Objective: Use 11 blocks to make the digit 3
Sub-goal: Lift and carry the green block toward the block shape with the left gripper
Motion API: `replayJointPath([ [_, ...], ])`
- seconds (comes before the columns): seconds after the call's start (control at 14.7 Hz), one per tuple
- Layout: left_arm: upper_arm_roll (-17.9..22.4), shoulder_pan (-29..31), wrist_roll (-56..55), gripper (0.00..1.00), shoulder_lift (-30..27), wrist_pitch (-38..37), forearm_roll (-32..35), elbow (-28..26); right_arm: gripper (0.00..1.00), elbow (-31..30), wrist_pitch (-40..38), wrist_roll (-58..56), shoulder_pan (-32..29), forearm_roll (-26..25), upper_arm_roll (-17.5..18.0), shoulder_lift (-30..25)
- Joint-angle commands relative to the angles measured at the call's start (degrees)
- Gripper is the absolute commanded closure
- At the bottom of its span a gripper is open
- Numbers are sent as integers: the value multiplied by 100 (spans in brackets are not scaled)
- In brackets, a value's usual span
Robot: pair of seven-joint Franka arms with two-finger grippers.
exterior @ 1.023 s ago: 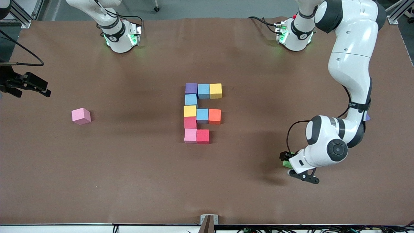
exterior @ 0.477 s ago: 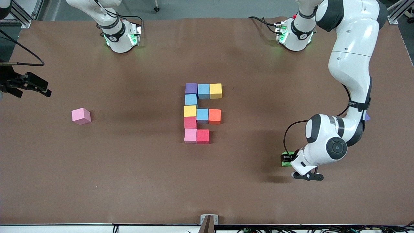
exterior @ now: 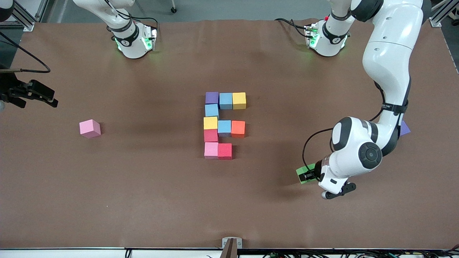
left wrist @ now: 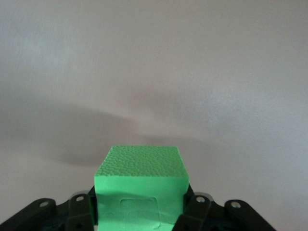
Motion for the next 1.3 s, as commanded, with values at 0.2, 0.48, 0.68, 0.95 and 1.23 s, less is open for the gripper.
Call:
replayJointPath([
  [0.2,21,-308,-2123,99,-291,-146,-76,-229,0,-53,-70,-1,-10,-32,131,-126],
  [0.48,30,-510,-3521,100,-283,-137,64,-220,0,-97,-105,17,44,-23,123,-117],
  [0.68,21,-695,-4198,100,-283,-137,161,-237,0,-106,-280,-9,35,-6,123,-117],
  [0.95,21,-1020,-5552,98,-265,-137,179,-255,0,-62,-570,-1,26,153,123,-152],
  [1.23,3,-1169,-7044,94,-203,-75,100,-307,0,-27,-527,-18,9,153,88,-144],
])
